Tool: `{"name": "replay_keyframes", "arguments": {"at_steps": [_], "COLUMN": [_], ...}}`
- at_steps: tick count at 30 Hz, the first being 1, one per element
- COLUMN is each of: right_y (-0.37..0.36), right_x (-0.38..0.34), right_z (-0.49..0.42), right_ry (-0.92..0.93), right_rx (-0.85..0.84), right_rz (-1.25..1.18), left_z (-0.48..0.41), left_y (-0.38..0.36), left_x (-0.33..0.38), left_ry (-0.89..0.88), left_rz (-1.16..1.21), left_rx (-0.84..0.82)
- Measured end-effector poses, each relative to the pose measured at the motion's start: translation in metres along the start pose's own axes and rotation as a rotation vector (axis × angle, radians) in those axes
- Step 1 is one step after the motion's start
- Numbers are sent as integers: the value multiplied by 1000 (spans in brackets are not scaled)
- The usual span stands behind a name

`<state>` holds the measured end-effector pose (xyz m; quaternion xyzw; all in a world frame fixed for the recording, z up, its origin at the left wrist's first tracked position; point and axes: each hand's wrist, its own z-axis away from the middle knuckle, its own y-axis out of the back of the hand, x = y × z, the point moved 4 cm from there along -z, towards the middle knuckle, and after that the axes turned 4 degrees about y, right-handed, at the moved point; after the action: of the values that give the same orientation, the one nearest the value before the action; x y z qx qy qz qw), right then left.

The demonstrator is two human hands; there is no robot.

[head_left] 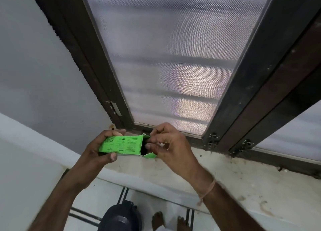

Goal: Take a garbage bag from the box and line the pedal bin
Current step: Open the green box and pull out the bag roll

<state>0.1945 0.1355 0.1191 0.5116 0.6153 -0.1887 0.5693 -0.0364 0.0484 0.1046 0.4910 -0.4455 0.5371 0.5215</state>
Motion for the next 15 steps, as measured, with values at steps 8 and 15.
{"name": "replay_keyframes", "arguments": {"at_steps": [8,15], "right_y": [-5,16], "right_x": [-16,23], "right_z": [6,7], "right_ry": [258,-196], "right_rx": [101,104], "right_rz": [260,-309], "left_z": [-4,-7], "left_y": [1,9], "left_x": [-8,-16], "left_ry": [-6,12], "left_rz": [34,-38], "left_rx": [-2,97]}}
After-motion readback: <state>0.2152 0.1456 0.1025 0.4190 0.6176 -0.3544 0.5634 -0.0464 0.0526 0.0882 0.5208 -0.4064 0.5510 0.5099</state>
